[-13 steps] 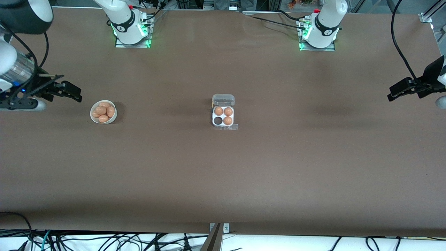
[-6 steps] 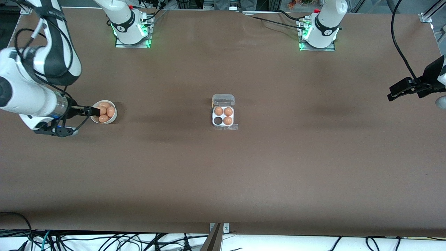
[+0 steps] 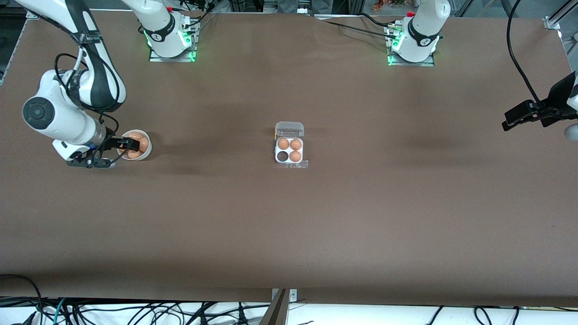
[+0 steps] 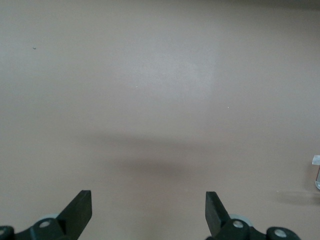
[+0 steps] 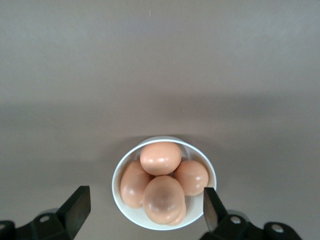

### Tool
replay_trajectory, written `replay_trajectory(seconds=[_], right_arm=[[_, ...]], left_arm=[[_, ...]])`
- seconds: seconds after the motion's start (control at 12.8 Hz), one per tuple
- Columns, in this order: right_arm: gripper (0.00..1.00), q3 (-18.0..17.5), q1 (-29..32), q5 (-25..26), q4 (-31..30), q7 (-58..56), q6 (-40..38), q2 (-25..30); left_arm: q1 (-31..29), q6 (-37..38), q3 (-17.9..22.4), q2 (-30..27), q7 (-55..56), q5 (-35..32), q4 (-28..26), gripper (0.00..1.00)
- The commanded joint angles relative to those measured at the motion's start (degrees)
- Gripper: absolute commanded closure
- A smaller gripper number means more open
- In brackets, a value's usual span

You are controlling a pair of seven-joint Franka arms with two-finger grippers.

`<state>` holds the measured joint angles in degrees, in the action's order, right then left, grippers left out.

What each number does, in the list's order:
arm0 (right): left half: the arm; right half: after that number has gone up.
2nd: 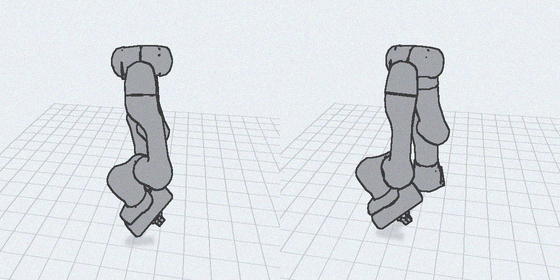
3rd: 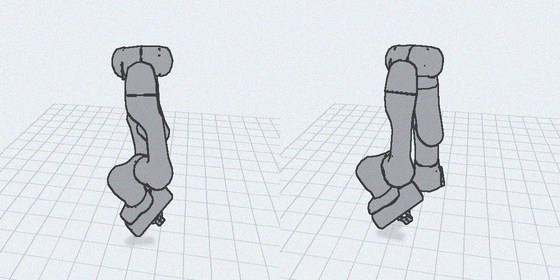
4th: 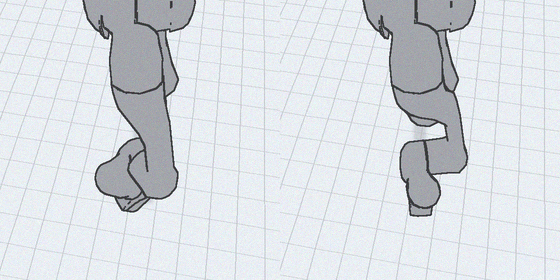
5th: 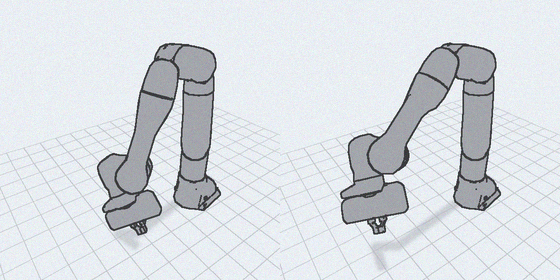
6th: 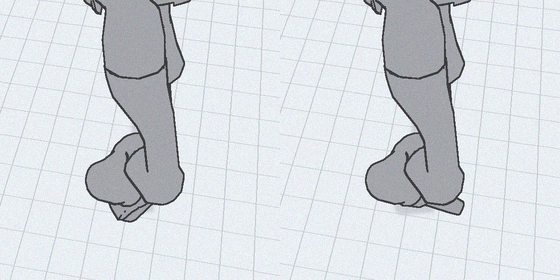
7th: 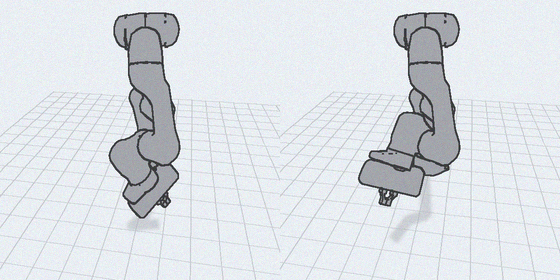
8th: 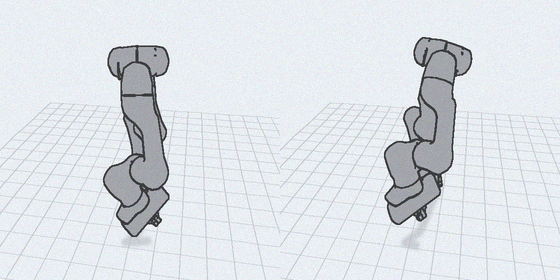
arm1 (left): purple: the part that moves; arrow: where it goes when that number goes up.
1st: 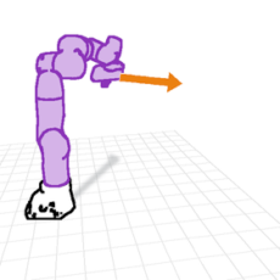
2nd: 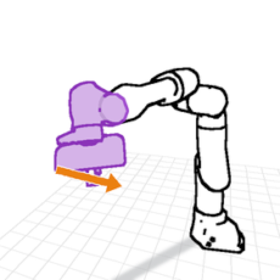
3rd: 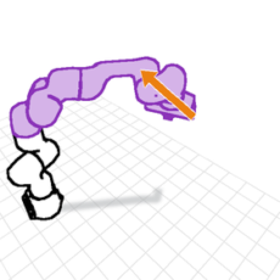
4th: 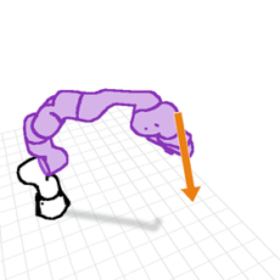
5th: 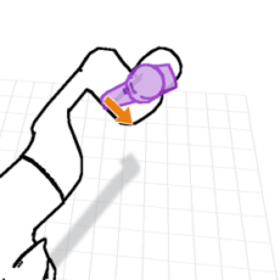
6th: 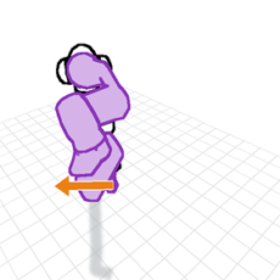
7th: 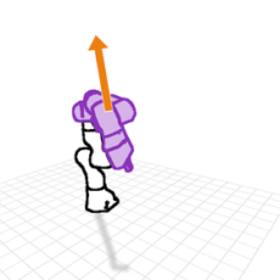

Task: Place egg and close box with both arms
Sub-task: 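Reach the right gripper down over the white bowl of eggs, then grasp one brown egg from the bowl with the right gripper and lift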

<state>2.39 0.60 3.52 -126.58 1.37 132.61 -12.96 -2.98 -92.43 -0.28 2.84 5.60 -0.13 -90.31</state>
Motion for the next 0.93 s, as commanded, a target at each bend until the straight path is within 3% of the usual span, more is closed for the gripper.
replay_trajectory(seconds=[0.0,0.23,0.47,0.86], right_arm=[[0.0,-0.1,0.3,1.1,-4.6,-0.8,2.7,2.0],[0.0,0.2,0.3,7.0,-4.4,-0.8,4.0,0.5],[0.01,0.3,0.3,7.1,-4.2,-0.6,4.1,-0.3],[0.12,0.2,0.1,7.2,-4.0,-0.3,4.9,-1.4]], left_arm=[[-0.4,1.1,-0.3,0.5,-0.8,0.1,1.5,0.0],[-0.4,1.1,-0.4,0.5,-0.8,0.1,1.5,0.0],[-0.4,1.1,-0.4,0.5,-0.8,0.1,1.5,0.0],[-0.4,1.1,-0.4,0.5,-0.8,0.1,1.5,0.0]])
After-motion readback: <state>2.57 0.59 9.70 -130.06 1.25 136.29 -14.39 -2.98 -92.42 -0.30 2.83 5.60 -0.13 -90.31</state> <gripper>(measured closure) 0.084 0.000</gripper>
